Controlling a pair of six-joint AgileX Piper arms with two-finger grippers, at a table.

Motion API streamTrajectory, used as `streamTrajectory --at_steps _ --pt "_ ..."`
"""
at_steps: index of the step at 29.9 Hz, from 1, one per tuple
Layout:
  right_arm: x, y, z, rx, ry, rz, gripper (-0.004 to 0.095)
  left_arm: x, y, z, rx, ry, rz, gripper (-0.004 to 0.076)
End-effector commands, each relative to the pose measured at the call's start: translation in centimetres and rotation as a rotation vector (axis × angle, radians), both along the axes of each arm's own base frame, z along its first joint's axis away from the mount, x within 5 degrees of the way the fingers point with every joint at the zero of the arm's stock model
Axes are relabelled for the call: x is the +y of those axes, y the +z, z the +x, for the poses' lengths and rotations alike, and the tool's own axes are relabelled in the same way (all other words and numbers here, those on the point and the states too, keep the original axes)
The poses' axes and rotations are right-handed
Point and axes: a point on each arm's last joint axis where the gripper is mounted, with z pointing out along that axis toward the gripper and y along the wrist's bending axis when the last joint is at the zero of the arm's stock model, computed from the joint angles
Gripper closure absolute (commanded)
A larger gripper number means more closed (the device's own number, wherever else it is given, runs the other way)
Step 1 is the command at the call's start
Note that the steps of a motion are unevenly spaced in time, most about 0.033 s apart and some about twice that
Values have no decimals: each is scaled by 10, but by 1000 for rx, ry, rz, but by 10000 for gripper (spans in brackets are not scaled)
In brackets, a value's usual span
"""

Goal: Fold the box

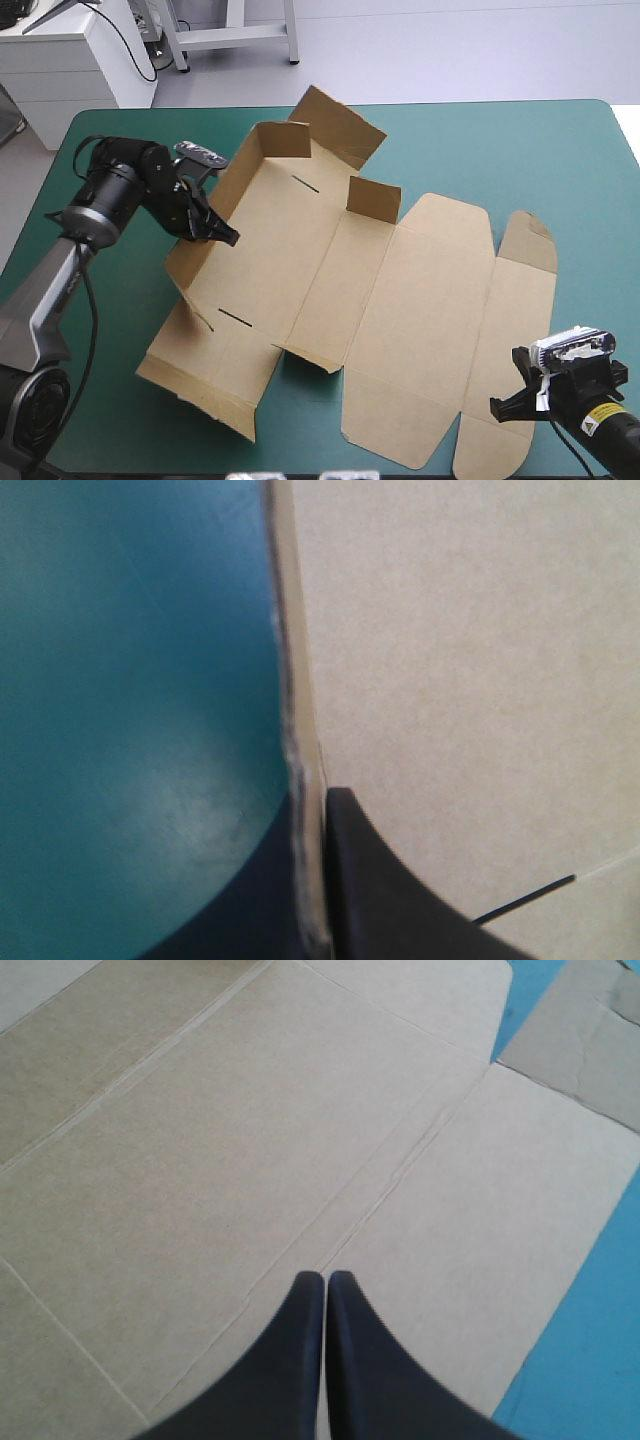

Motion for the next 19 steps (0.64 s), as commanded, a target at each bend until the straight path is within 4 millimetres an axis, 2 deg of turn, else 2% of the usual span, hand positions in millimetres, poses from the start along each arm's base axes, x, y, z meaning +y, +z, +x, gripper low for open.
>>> streamTrajectory --at_steps 1,6,11,15,19 --pt "2 13 3 -69 -6 48 910 -28 32 -6 -126 -139 158 731" --pt "3 13 3 -64 -3 68 910 -71 35 3 -286 -327 431 731" --pt "4 13 2 -46 -26 127 910 -114 37 6 -527 -475 573 731" --pt "4 13 2 -46 -26 127 910 -140 44 -1 -690 -507 551 731" --pt "5 13 2 -42 -23 147 910 -160 43 -14 -745 -519 519 731"
